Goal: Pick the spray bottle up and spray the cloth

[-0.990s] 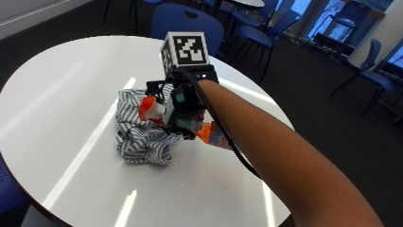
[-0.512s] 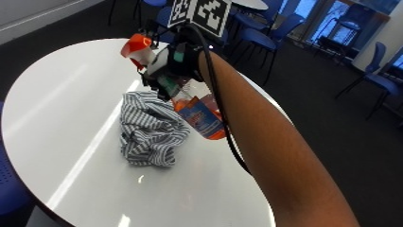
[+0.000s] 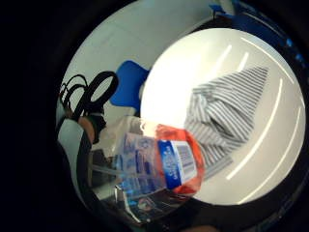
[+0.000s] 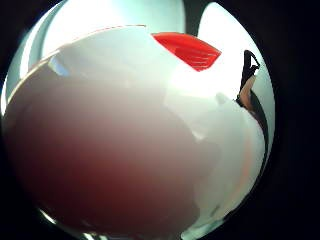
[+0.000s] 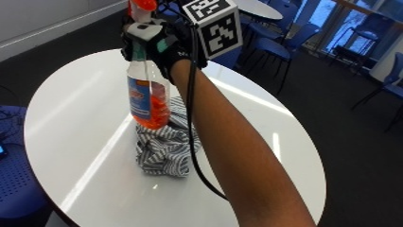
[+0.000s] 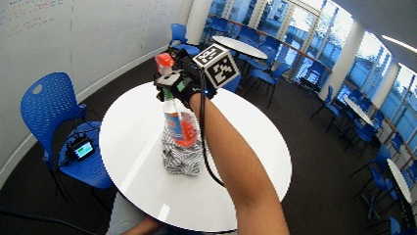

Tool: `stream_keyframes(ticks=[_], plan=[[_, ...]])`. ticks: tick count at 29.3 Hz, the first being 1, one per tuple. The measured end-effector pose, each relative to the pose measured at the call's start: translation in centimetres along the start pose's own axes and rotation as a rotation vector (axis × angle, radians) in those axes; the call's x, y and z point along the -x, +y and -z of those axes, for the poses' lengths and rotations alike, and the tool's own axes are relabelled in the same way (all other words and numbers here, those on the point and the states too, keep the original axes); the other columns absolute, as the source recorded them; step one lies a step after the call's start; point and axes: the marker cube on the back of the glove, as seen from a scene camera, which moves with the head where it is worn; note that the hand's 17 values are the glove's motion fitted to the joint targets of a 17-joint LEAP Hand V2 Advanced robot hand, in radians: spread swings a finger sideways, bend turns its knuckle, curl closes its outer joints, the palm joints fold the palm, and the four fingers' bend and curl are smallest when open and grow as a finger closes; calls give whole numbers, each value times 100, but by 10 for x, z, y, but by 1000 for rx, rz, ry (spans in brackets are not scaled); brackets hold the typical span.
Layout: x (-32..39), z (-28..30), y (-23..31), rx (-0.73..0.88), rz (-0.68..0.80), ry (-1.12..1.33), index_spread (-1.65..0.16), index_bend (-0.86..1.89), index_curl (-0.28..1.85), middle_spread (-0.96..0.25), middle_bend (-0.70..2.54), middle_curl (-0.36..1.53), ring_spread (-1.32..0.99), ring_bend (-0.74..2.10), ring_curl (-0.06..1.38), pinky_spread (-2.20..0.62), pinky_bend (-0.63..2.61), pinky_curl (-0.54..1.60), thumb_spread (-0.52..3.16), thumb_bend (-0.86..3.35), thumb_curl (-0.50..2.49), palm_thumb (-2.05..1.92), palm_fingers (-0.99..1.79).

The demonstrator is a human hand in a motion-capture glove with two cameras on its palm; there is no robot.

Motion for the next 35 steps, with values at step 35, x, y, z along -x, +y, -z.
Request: stream_keyframes(ticks=[35], plan=[[3,-114,-7,-279,173,-103,-30,28,61,-20,60,51,-21,55,45,-20,33,38,37,-3,82,89,135]])
